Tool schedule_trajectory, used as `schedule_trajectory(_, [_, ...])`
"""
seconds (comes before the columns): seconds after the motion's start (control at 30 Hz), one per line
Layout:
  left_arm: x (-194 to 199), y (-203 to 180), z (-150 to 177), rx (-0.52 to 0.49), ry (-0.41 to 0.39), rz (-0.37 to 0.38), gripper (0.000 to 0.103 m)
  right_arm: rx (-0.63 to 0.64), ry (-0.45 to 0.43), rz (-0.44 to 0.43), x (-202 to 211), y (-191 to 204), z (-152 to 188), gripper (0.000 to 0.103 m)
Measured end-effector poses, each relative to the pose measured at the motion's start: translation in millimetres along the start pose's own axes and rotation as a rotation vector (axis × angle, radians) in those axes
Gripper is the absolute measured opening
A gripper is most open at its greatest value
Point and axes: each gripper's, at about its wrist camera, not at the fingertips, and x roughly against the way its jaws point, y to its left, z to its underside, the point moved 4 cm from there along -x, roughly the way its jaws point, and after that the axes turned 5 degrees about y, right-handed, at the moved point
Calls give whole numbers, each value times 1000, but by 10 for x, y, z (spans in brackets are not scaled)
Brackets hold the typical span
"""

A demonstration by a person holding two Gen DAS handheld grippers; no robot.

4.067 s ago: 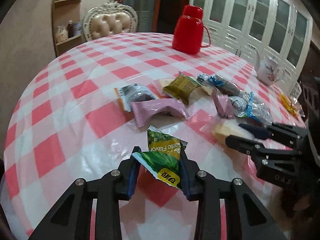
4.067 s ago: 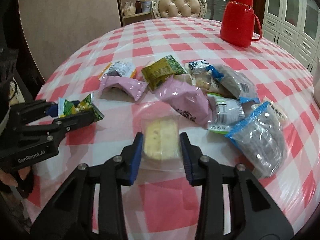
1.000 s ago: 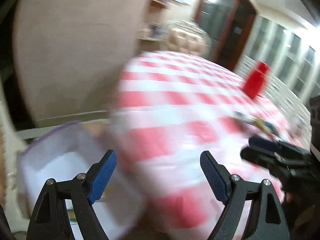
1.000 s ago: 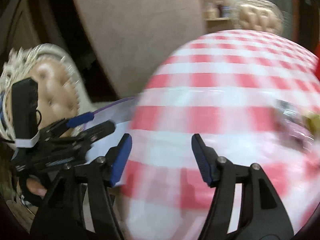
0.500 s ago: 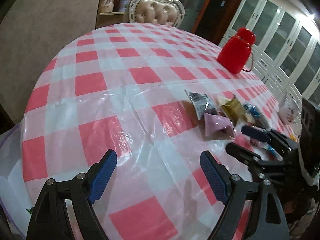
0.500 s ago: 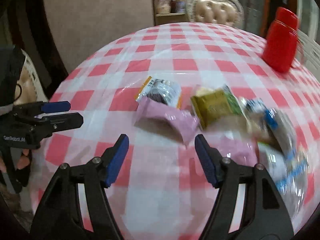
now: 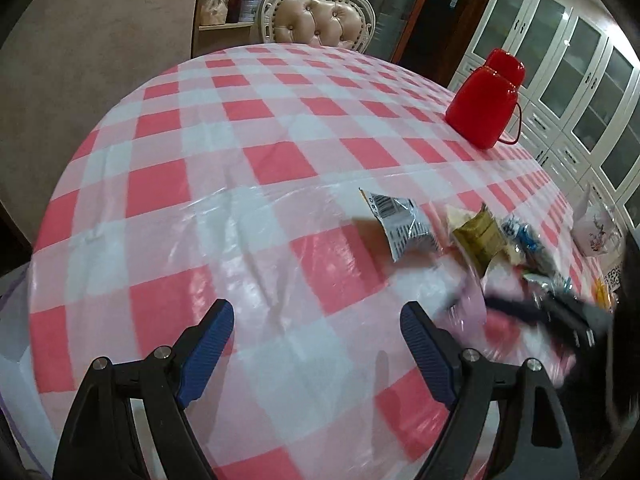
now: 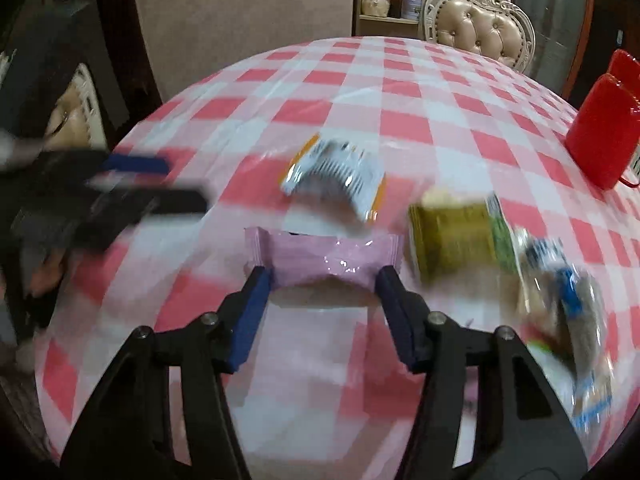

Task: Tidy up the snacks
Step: 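Grasp the white-orange packet with the left gripper while the right gripper grasps the pink cake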

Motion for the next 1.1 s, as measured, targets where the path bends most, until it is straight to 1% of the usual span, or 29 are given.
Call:
schedule_trajectory(0.07, [-54, -102, -47, 1, 3, 19, 86, -5, 9, -19, 113, 34, 142, 60])
schedule_trajectory(0.13, [-118, -225, -80, -17, 10, 20, 86, -13, 24, -28, 213, 76, 326, 64])
schedule_trajectory(0.2, [-173, -335, -98, -36, 14, 17, 86, -30, 45, -46, 251, 89, 478, 73])
schedule_trajectory(0.23, [-208, -400, -102, -46, 16, 13, 86, -33, 33, -47, 306, 105, 544, 74])
schedule_trajectory(0.3, [-264, -510, -103, -68, 17, 0, 86, -48, 33, -81, 380, 138, 632, 75])
schedule_trajectory(0.37, [-267, -540, -118, -75, -3, -26, 86, -76, 28, -122, 413, 176, 664, 76])
schedule_trajectory(0.4, [-258, -527, -132, -71, -14, -42, 86, -100, 30, -121, 405, 181, 651, 77])
schedule_trajectory(0.47, [-228, -455, -166, -46, -27, -57, 86, -181, 38, -98, 355, 176, 566, 77])
schedule_trajectory(0.5, [-188, -369, -196, -13, -42, -63, 86, -227, 36, -86, 324, 160, 513, 77])
schedule_trajectory(0.53, [-157, -299, -220, 8, -52, -72, 86, -295, 29, -59, 276, 123, 439, 77])
schedule_trajectory(0.6, [-74, -125, -275, 57, -74, -99, 86, -382, 26, 10, 187, 56, 311, 77])
schedule_trajectory(0.67, [-24, -15, -304, 84, -82, -107, 86, -403, 34, 83, 96, 32, 193, 76])
schedule_trajectory(0.7, [-5, 38, -314, 96, -80, -109, 86, -403, 41, 126, 52, 36, 145, 74])
schedule_trajectory(0.73, [-2, 55, -310, 98, -75, -107, 86, -381, 58, 188, 0, 54, 97, 70])
schedule_trajectory(0.77, [-8, 53, -302, 95, -70, -103, 86, -350, 66, 231, -18, 93, 78, 63])
schedule_trajectory(0.8, [-27, 35, -291, 87, -63, -98, 86, -319, 54, 239, 1, 151, 71, 49])
schedule_trajectory(0.83, [-47, 6, -280, 77, -56, -94, 86, -312, 49, 222, 35, 177, 97, 41])
schedule_trajectory(0.87, [-82, -45, -266, 62, -46, -87, 86, -309, 49, 211, 68, 188, 128, 25])
schedule_trajectory(0.9, [-122, -98, -262, 51, -37, -81, 86, -314, 47, 211, 109, 170, 178, 19])
schedule_trajectory(0.97, [-185, -198, -261, 37, -23, -70, 86, -337, 35, 205, 185, 117, 296, 14])
schedule_trajectory(1.07, [-278, -394, -334, 16, -26, -72, 86, -379, 19, 146, 258, -7, 422, 13])
schedule_trajectory(1.1, [-311, -465, -374, 7, -33, -85, 86, -388, 11, 126, 282, -28, 466, 13])
